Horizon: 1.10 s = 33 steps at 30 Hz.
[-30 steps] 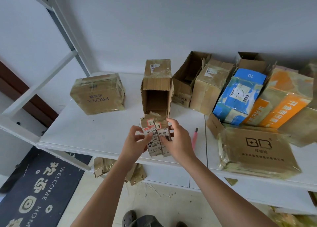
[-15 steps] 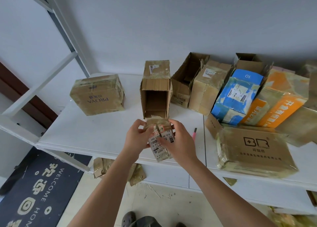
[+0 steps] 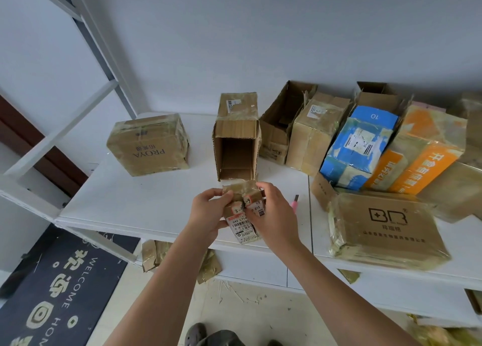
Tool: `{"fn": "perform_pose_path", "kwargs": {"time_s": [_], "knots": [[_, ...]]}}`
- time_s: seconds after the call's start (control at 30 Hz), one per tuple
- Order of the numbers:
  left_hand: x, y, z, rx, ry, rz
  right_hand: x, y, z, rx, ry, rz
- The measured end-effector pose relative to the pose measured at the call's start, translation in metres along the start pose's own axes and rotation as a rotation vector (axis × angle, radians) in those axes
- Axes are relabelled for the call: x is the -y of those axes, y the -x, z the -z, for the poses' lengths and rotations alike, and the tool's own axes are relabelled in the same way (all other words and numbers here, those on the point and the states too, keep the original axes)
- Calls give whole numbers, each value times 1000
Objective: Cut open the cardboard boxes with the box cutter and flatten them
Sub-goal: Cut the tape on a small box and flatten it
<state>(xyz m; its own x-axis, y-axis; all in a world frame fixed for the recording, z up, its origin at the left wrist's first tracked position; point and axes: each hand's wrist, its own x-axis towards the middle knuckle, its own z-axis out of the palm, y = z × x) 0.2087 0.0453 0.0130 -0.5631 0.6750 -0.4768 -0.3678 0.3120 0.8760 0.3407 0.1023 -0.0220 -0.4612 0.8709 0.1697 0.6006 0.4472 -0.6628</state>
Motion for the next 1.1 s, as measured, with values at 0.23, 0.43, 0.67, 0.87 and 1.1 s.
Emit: {"fn": "perform_pose_path", "kwargs": {"time_s": [0.23, 0.43, 0.67, 0.87, 1.1], "knots": [[2, 1, 2, -54, 21, -7, 0, 0, 1, 25, -14, 56], [2, -4, 10, -124, 28, 3, -4, 1, 7, -15, -135, 126], [-1, -11, 28, -102, 95, 71, -14, -10, 18, 194, -507, -91], [1, -12, 32, -49, 195, 176, -26, -16, 26, 165, -495, -196], [-5, -11, 27, -35, 363, 215, -31, -12, 21, 123, -662, -341]]}}
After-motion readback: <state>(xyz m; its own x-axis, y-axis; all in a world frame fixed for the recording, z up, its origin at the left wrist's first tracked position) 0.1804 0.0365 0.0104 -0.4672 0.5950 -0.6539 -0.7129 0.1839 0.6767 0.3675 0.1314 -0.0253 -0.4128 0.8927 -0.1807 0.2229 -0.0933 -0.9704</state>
